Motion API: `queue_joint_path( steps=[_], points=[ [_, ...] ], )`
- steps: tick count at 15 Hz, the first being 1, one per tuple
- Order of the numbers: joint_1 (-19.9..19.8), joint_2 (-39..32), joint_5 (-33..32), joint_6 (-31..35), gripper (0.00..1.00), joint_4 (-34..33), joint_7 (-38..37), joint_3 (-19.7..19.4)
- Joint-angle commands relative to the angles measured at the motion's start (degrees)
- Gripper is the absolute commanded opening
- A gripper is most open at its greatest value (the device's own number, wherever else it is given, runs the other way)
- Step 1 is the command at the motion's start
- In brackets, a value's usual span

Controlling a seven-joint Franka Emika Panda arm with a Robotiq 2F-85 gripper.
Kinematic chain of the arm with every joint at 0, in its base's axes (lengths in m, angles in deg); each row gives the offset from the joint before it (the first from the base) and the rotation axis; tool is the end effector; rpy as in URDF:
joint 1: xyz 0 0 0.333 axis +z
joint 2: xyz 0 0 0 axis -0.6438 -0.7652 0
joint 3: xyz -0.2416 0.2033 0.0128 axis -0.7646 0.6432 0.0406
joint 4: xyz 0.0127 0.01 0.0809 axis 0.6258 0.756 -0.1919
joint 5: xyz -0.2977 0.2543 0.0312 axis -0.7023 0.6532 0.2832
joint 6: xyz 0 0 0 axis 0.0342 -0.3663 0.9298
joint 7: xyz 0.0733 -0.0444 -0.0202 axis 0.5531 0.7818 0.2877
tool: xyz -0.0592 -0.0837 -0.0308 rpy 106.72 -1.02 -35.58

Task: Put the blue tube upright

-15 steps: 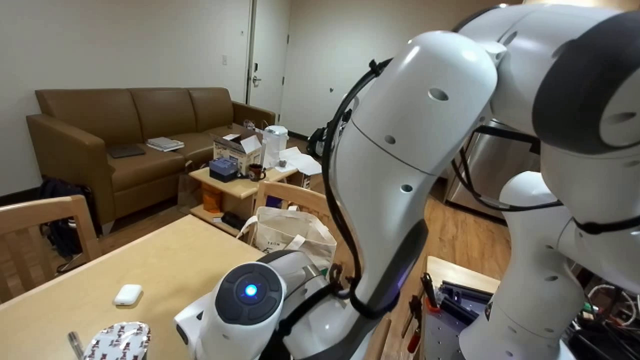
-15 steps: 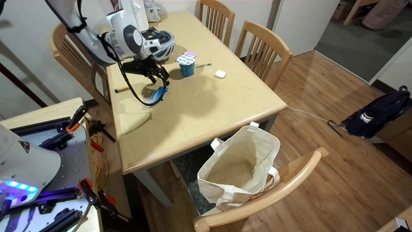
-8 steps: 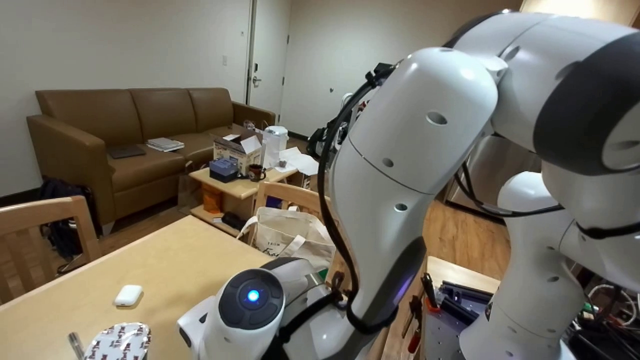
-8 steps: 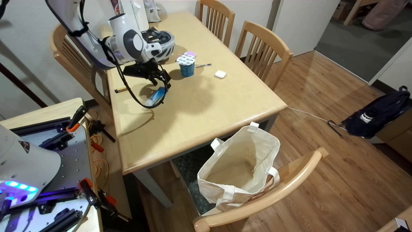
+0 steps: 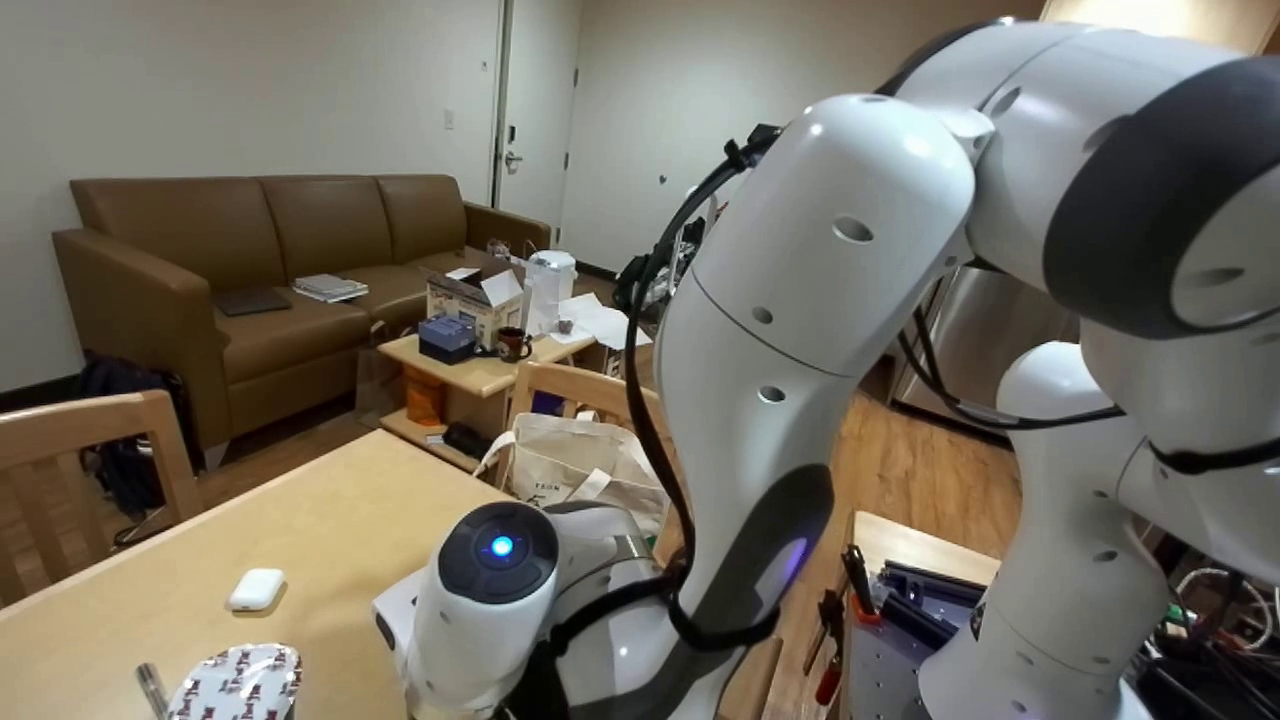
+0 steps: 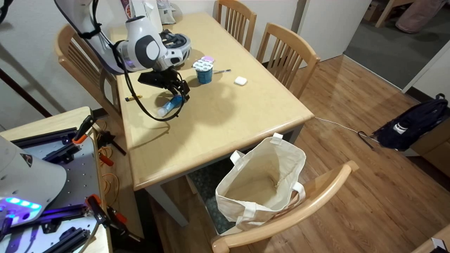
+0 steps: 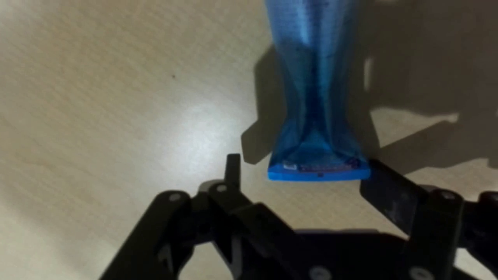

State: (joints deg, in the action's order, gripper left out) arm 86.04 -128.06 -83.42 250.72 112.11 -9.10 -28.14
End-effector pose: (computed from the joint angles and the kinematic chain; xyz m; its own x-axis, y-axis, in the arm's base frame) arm 0.4631 0.2688 0.0780 0.8635 0.4834 0.1439 0.4484 -0.8663 0.2200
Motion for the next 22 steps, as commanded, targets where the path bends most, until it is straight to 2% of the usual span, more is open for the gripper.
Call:
queue_joint_path(
  steps=[1, 5, 8, 12, 16, 18, 19, 22],
  points=[
    [-2.6, 0.6, 3.8, -1.1, 0.47, 0.6, 5.0, 2.4],
    [-3.1, 1.7, 5.2, -3.0, 0.23, 0.6, 5.8, 2.7],
    [-1.5, 4.3, 5.1, -4.6, 0.01, 1.9, 3.5, -0.1],
    [2.0, 8.8, 3.1, -7.8, 0.00, 3.5, -0.5, -6.8],
    [3.8, 13.4, 1.4, -9.0, 0.00, 4.7, -4.4, -10.6],
    [10.2, 13.0, -1.5, -6.7, 0.00, 4.8, -13.8, -17.2],
    [15.9, 11.5, -1.8, -4.8, 0.00, 4.9, -18.0, -22.5],
    [28.3, 5.6, -2.7, -1.9, 0.00, 4.3, -30.4, -33.4]
  ],
)
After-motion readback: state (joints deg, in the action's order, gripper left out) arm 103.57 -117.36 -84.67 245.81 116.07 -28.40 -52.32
